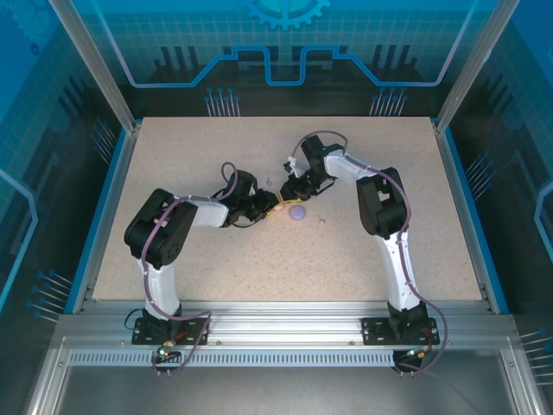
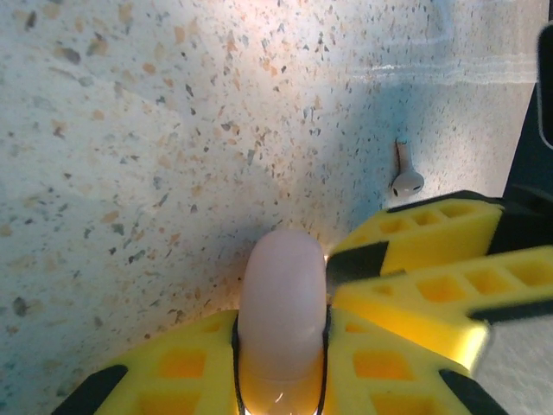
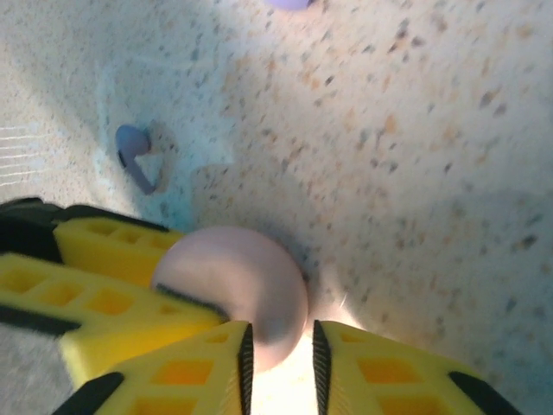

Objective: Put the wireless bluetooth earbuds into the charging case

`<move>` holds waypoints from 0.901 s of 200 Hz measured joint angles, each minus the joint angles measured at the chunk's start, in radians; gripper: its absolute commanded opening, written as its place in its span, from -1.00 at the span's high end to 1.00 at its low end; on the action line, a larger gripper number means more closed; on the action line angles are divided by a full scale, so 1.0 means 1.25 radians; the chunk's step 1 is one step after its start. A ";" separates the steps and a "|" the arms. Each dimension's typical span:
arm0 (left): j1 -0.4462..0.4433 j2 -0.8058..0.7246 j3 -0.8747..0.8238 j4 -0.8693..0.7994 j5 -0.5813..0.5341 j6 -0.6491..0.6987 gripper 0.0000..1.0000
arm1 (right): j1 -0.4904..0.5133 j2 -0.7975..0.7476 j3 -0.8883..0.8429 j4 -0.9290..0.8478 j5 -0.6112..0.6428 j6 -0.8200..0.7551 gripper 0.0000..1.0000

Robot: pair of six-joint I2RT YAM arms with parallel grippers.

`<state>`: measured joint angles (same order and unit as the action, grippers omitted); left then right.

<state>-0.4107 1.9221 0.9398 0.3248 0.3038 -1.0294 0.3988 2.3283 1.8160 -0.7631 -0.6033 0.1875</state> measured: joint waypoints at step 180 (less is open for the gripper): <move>0.013 -0.411 0.059 -0.179 0.205 0.659 0.58 | -0.116 -0.643 -0.395 0.219 -0.201 -0.220 -0.12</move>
<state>-0.3939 1.4086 1.0130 0.1013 0.5602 -0.2050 0.2543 1.5246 1.3220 -0.4889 -0.8543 -0.0879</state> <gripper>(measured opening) 0.218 0.559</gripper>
